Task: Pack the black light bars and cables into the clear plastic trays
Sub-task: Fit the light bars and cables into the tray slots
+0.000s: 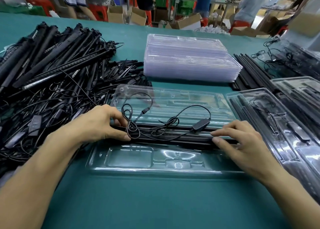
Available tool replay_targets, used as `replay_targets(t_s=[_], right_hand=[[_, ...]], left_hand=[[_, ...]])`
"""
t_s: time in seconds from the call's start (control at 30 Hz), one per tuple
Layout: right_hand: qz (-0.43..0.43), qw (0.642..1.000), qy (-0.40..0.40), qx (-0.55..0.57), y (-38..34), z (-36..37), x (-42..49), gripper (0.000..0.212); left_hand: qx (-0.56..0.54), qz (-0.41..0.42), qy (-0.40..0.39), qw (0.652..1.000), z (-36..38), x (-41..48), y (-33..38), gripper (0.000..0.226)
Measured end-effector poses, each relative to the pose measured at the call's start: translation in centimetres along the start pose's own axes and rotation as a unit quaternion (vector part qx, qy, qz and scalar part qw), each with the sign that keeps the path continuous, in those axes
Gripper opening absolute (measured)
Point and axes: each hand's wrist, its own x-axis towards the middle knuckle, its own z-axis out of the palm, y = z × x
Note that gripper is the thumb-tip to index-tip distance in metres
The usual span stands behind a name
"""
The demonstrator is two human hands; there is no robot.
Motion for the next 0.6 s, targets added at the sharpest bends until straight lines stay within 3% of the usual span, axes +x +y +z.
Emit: replay_targets(t_s=[0.23,0.33,0.43,0.6], right_hand=[[0.006,0.999,-0.047,0.016,-0.4,0.5,-0.8,0.011],[0.009,0.998,-0.059,0.009,-0.3,0.7,-1.0,0.011],[0.015,0.998,-0.063,0.003,-0.4,0.8,-1.0,0.011],[0.000,0.998,-0.043,-0.034,-0.9,0.7,-1.3,0.012]], left_hand=[[-0.065,0.075,-0.042,0.994,0.2,-0.1,0.1,0.020],[-0.047,0.085,-0.018,0.995,0.3,0.0,-0.3,0.018],[0.011,0.085,0.014,0.996,0.6,0.1,-0.6,0.027],[0.004,0.085,-0.003,0.996,1.0,-0.2,0.2,0.035]])
